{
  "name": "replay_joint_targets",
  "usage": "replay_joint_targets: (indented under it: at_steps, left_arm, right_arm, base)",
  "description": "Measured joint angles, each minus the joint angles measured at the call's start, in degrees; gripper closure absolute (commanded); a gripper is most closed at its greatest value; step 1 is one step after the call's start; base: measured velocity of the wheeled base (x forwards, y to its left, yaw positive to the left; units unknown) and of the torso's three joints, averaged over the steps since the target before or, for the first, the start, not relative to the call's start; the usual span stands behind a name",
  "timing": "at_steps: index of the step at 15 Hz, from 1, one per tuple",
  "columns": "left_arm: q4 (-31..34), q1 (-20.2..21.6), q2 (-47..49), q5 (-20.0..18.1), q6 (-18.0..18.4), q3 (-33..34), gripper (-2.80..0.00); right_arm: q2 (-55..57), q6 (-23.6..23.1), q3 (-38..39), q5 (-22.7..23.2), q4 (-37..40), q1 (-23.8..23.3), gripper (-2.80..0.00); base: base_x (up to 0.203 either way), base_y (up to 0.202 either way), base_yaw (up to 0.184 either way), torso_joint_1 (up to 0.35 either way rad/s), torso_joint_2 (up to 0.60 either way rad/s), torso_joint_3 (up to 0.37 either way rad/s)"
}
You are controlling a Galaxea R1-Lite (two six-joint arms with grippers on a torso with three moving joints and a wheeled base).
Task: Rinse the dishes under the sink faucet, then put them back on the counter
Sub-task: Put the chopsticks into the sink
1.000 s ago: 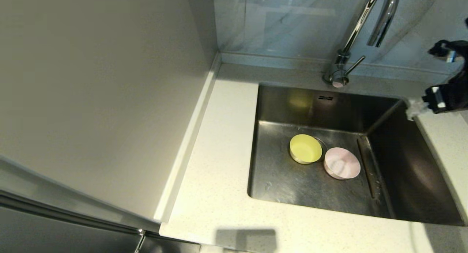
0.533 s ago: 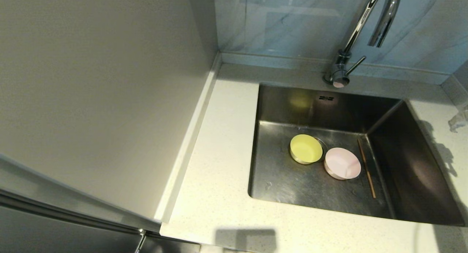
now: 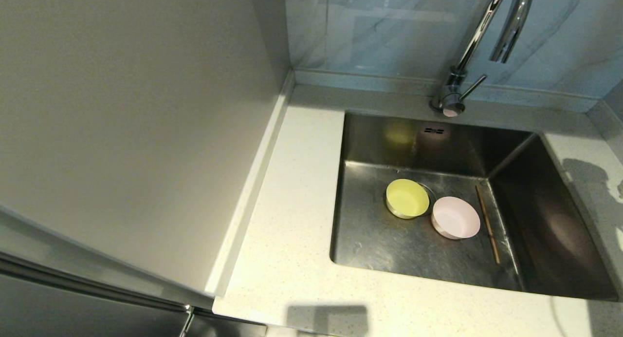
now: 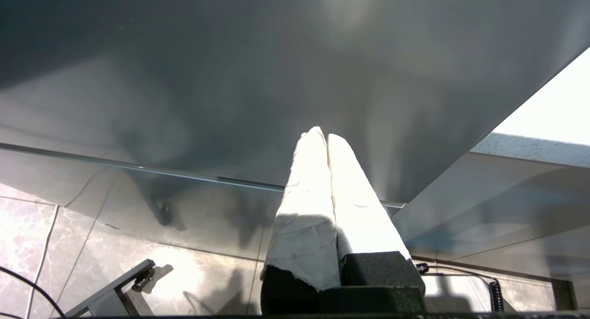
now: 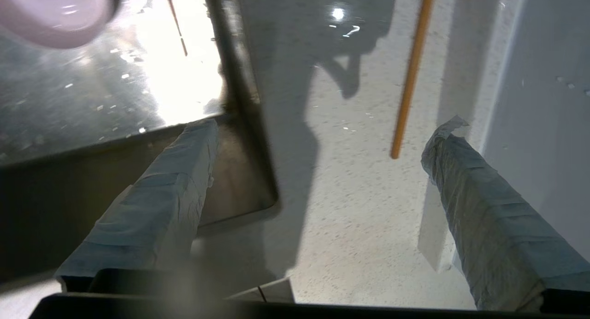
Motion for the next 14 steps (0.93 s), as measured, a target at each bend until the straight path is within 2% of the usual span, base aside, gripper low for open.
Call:
replay_joint_targets:
  at_steps: [3,6,9,14]
  left_arm:
    - [-0.02,0.0,0.0,-0.03,0.02,0.0,0.0]
    - [-0.02,0.0,0.0,-0.02,0.01,0.0,0.0]
    - [-0.02,-0.02,0.0,-0.01,0.0,0.0,0.0]
    - [-0.02,0.0,0.0,-0.03,0.01,0.0,0.0]
  right_arm:
    - [3.98,-0.41,-0.09,0.53,-3.54,-5.23,-2.8]
    - [7.12,-2.01,-0.16,4.5,-4.31,-8.92,-2.8]
    - [8.4,-3.59,-0.38,7.33,-3.98,-10.05,-2.8]
    - [9.41,-4.26,-0.1,7.65,-3.9,-10.26,-2.8]
  base:
    - [0.0,0.0,0.0,0.0,0.0,0.0]
    - [0.0,0.0,0.0,0.0,0.0,0.0]
    - [0.0,0.0,0.0,0.0,0.0,0.0]
    - [0.0,0.0,0.0,0.0,0.0,0.0]
